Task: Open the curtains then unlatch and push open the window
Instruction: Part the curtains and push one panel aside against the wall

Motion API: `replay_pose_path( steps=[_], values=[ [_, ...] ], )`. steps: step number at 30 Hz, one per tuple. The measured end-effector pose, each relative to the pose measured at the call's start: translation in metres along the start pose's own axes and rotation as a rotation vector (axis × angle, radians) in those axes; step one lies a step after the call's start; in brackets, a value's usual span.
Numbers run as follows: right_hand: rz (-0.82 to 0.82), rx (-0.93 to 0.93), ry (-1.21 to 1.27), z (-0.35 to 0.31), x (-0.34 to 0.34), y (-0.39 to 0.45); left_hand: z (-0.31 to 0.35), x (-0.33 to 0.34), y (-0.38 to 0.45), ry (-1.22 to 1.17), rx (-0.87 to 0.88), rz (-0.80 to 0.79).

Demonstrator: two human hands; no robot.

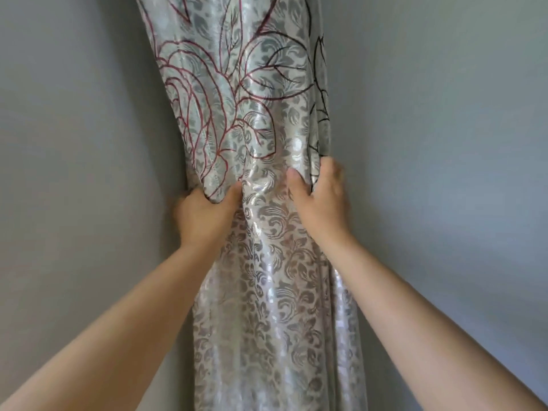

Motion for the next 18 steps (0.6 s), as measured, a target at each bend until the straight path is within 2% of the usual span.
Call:
replay_pose_path(
  steps=[4,7,11,14,18],
  values=[
    [0.112,-0.173,-0.116,-0.013,0.018,0.001,-0.012,0.016,0.009,0.032,-0.049,0.010],
    [0.106,-0.225,-0.210,-0.004,0.030,0.015,-0.016,0.023,0.016,0.010,-0.026,0.069],
    [0.134,-0.273,-0.280,0.026,0.055,0.047,-0.027,0.040,0.045,0.104,0.070,0.181],
    [0.239,-0.310,-0.352,0.060,0.072,0.074,-0.043,0.065,0.083,0.211,0.064,0.217],
    [0.347,-0.390,-0.424,0.104,0.083,0.104,-0.053,0.102,0.126,0.296,0.145,0.243]
  ],
)
Point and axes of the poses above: each hand's wrist, its own y-axis towards the middle knuckle, its own x-axis out of the palm, z = x × y, the point moved 7 cm from there along y, towards the middle knuckle, and after that the axes turned 15 degrees about -z, right-handed, at the moved point
